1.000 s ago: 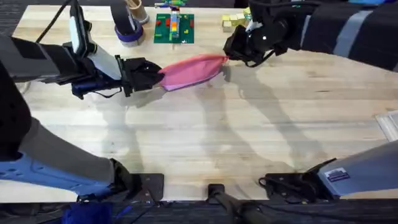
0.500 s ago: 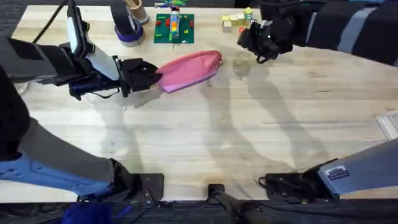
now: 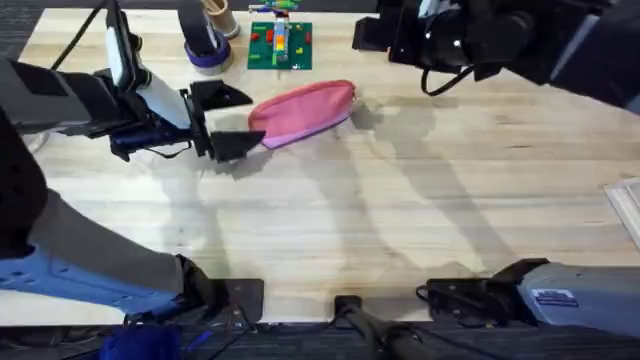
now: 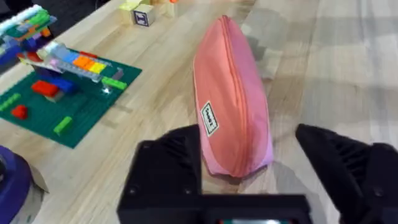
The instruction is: Unzip the bag, pick up the pens from the table one at a time and place them inside, then zip the bag closed.
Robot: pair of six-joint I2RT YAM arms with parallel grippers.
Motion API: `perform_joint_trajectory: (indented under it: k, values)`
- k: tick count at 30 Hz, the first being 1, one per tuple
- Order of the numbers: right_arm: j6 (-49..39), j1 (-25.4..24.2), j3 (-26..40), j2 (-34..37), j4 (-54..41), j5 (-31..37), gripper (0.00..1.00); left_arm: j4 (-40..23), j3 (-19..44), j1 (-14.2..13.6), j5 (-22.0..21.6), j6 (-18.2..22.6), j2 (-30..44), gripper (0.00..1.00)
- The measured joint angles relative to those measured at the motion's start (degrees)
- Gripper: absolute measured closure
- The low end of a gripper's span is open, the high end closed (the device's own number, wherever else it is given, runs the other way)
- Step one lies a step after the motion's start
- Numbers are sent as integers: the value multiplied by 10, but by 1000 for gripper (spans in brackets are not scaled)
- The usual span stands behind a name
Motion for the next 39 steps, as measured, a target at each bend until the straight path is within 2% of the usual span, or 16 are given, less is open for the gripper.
perform_joint_trajectory:
  k: [1, 3, 10, 14, 19, 22, 24, 27, 30, 34, 37, 39]
  values:
    - [-3, 0, 0, -2, 0, 0, 5, 0, 0, 0, 0, -1, 0, 76]
    - [-7, 0, 0, -3, -1, 0, 5, 0, 0, 1, 0, -3, 0, 14]
    - [-18, 0, 0, -3, -3, 0, 5, -3, 0, 1, 1, -2, 0, 8]
    - [-41, 0, 0, -3, -4, 0, 5, -38, 0, 3, -3, -2, -5, 6]
    - [-85, 0, 0, -22, -27, 0, 5, -118, 8, 4, -46, -5, -61, 6]
    - [-109, 0, 0, -52, -66, 0, 5, -152, 28, 4, -77, -26, -113, 6]
    - [-120, 0, 0, -77, -97, 0, 5, -170, 48, 4, -100, -56, -151, 6]
    - [-128, 0, 0, -112, -149, 0, 5, -199, 82, 4, -131, -125, -210, 6]
    - [-133, 0, 0, -138, -195, 0, 5, -225, 113, 4, -179, -221, -265, 6]
    - [-137, 0, 0, -164, -236, 0, 4, -253, 147, 4, -270, -363, -331, 6]
    - [-137, 0, 0, -181, -253, 0, 5, -274, 165, 4, -334, -446, -374, 6]
    - [-137, 0, 0, -191, -258, 0, 5, -294, 174, 4, -368, -482, -400, 6]
